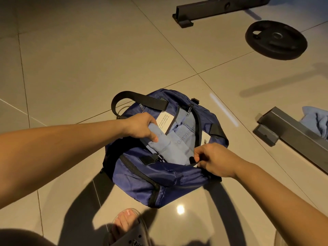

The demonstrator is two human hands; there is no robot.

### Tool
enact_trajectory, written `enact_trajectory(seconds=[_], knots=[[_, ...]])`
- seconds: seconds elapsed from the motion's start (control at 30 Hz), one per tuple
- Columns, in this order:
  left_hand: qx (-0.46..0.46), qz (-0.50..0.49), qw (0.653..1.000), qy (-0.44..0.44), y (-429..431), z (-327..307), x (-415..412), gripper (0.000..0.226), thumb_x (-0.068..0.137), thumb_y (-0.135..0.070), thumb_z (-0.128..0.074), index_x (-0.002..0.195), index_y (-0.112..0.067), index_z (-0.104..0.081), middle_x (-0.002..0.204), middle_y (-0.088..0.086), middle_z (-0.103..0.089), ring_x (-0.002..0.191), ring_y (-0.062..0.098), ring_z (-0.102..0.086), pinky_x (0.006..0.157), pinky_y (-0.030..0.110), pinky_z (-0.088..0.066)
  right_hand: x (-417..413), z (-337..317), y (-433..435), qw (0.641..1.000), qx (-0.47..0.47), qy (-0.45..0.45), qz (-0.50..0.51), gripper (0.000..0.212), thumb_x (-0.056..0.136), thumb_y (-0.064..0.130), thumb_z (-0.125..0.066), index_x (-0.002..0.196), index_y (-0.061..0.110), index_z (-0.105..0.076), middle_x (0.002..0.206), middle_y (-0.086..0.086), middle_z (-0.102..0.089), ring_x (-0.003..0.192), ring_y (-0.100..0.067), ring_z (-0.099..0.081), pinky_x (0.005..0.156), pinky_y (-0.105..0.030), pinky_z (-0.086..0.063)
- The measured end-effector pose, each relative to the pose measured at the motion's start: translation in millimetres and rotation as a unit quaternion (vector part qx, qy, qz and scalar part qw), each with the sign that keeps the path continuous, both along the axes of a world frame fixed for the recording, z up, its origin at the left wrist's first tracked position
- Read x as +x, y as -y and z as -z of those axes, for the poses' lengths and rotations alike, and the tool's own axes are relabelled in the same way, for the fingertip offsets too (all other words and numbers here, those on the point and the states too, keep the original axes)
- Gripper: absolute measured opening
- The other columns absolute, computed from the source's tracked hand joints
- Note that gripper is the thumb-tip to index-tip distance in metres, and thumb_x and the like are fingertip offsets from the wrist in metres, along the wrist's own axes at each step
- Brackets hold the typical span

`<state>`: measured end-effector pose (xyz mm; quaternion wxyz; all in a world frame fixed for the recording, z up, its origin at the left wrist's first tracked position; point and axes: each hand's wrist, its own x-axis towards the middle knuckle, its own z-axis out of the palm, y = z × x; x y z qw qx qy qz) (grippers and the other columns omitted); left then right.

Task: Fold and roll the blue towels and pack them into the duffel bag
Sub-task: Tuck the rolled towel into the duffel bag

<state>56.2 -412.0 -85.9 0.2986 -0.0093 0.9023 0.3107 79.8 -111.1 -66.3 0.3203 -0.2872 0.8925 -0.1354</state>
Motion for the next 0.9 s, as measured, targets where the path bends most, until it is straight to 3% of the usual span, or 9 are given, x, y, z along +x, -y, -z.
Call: enact_trajectory(seconds=[0.1,0.27,0.37,0.43,0.5,0.6,0.77,0.83,0.9], knots=[[-0.044,0.064,0.997,0.001,-13,2,3,0.038,0.074,-0.036,-0.090,0.099,-0.014,-0.074,0.093,0.002,-0.073,0.085,0.019,-0.067,0.073,0.034,-0.055,8,-4,-9,1.000,-0.001,-0.016,-0.013,0.010,0.089,0.016,-0.065,0.087,0.024,-0.061,0.086,0.007,-0.060,0.079,-0.016,-0.054,0.069,-0.029,-0.045],[-0.062,0.100,0.992,0.037,-17,16,9,0.033,0.074,-0.038,-0.088,0.097,-0.017,-0.077,0.096,0.002,-0.076,0.088,0.021,-0.069,0.086,0.043,-0.059,9,-17,-1,0.995,0.010,-0.084,-0.049,0.008,0.086,0.020,-0.060,0.089,0.024,-0.066,0.104,0.005,-0.043,0.087,-0.017,-0.052,0.070,-0.037,-0.047],[-0.009,0.050,0.994,0.093,-16,16,8,0.024,0.080,-0.028,-0.085,0.097,-0.013,-0.077,0.096,0.012,-0.076,0.087,0.023,-0.070,0.088,0.039,-0.056,10,-13,24,0.998,-0.007,-0.026,-0.052,0.016,0.092,0.023,-0.054,0.083,0.014,-0.065,0.105,0.000,-0.053,0.085,-0.022,-0.057,0.075,-0.043,-0.051],[0.013,0.031,0.993,0.113,-12,14,6,0.018,0.082,-0.020,-0.082,0.095,-0.010,-0.077,0.097,0.017,-0.076,0.088,0.027,-0.070,0.091,0.041,-0.056,16,-12,40,0.999,-0.026,0.023,-0.008,0.032,0.099,0.040,-0.051,0.085,0.013,-0.064,0.092,-0.004,-0.063,0.081,-0.024,-0.060,0.077,-0.046,-0.052],[0.023,0.020,0.993,0.114,-9,12,5,0.016,0.082,-0.016,-0.081,0.096,-0.009,-0.078,0.097,0.012,-0.076,0.096,0.028,-0.071,0.094,0.040,-0.055,27,-15,53,0.997,-0.054,0.049,0.025,0.040,0.098,0.059,-0.046,0.105,0.025,-0.065,0.097,-0.001,-0.070,0.091,-0.023,-0.064,0.084,-0.044,-0.053],[0.040,0.003,0.992,0.119,-7,11,6,0.016,0.082,-0.016,-0.081,0.097,-0.010,-0.079,0.097,0.007,-0.077,0.096,0.026,-0.071,0.094,0.037,-0.056,51,-21,67,0.997,-0.067,-0.018,-0.043,0.046,0.100,0.058,-0.042,0.139,0.035,-0.050,0.129,0.000,-0.066,0.117,-0.027,-0.060,0.095,-0.044,-0.050],[0.057,0.018,0.991,0.116,-2,9,18,0.017,0.082,-0.016,-0.082,0.099,-0.014,-0.080,0.099,0.004,-0.078,0.100,0.025,-0.072,0.098,0.040,-0.057,104,1,66,0.977,-0.077,-0.095,-0.173,0.034,0.105,0.032,-0.043,0.138,0.027,-0.047,0.115,0.000,-0.057,0.102,-0.028,-0.059,0.075,-0.045,-0.053],[0.060,0.033,0.992,0.104,0,6,25,0.014,0.083,-0.015,-0.081,0.097,-0.015,-0.080,0.096,0.003,-0.078,0.097,0.024,-0.072,0.092,0.037,-0.058,120,8,59,0.971,-0.089,-0.092,-0.199,0.028,0.097,0.020,-0.053,0.124,0.025,-0.053,0.097,0.001,-0.055,0.082,-0.029,-0.060,0.055,-0.037,-0.045],[0.055,0.049,0.993,0.092,0,5,33,0.009,0.083,-0.014,-0.080,0.092,-0.016,-0.080,0.090,0.000,-0.077,0.088,0.021,-0.072,0.084,0.032,-0.058,127,15,54,0.968,-0.098,-0.097,-0.212,0.023,0.088,0.016,-0.058,0.109,0.027,-0.060,0.087,0.006,-0.055,0.075,-0.022,-0.060,0.052,-0.028,-0.032]])
